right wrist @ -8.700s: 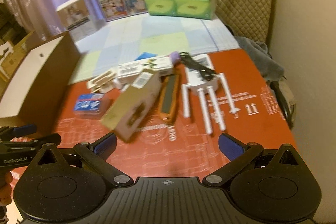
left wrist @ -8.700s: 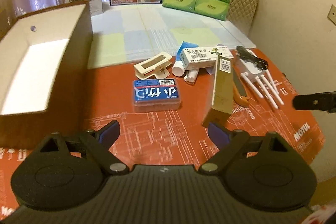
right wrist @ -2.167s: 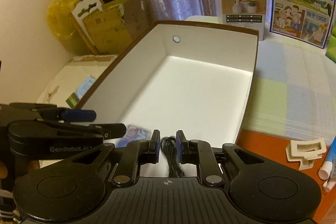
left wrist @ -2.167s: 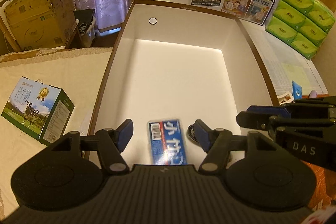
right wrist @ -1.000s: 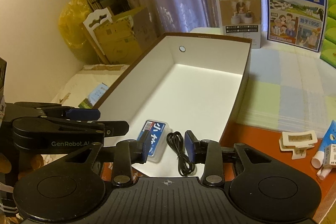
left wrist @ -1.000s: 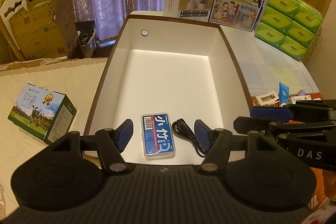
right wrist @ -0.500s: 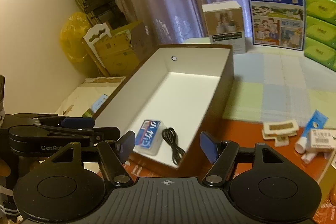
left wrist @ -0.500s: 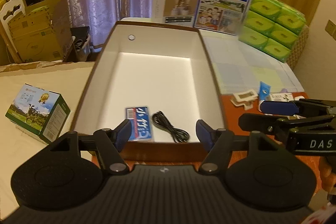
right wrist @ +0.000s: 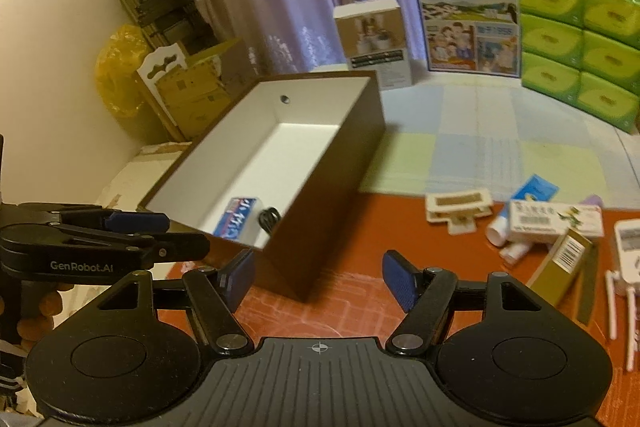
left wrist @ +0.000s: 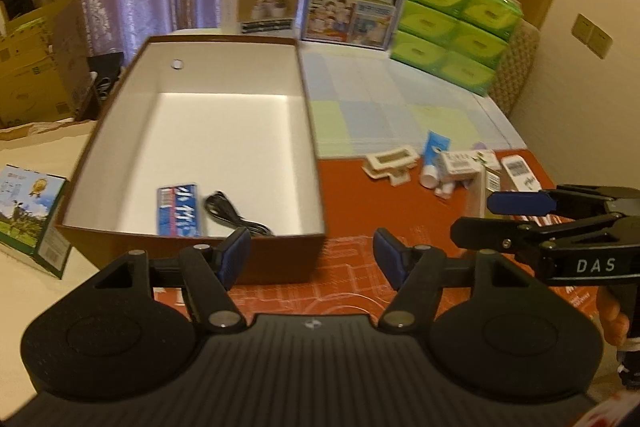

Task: Organize rigid objects
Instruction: 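Move both tools back over the items on the red mat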

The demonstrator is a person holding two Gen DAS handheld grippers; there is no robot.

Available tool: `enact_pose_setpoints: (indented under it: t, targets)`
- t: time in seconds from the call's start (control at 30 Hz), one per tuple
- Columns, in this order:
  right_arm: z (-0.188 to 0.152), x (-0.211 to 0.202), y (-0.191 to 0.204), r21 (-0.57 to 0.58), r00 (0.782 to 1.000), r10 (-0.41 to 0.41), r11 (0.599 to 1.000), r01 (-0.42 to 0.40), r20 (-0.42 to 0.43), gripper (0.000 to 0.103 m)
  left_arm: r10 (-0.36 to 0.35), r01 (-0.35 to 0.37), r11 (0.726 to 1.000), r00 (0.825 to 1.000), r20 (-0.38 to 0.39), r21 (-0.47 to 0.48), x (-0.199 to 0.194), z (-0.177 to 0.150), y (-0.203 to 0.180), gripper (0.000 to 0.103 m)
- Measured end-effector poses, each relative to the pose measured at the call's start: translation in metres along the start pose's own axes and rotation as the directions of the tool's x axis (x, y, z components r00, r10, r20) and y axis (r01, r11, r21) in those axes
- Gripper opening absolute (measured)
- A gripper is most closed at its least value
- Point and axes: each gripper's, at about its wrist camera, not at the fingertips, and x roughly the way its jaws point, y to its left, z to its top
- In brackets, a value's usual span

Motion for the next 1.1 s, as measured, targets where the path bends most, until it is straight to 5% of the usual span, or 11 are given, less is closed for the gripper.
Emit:
enact_pose_setpoints:
  t: [0.5,1.1]
  targets:
    - [-0.026,-0.047,-0.070,0.093,0.997,-0.077,0.993,0.079,-0.023,0.067,-0.106,0.115,0.987,0.991,-0.085,0.108,0.038,-0.001,-0.087,0.064]
    - [-0.048,-0.097,-0.169,0.211,0.968,-0.244,0.945,0.250,-0.057,0.067,-0.176,0.212,0.948,0.971,-0.161,0.237,0.115,0.011,-0.189,0.063]
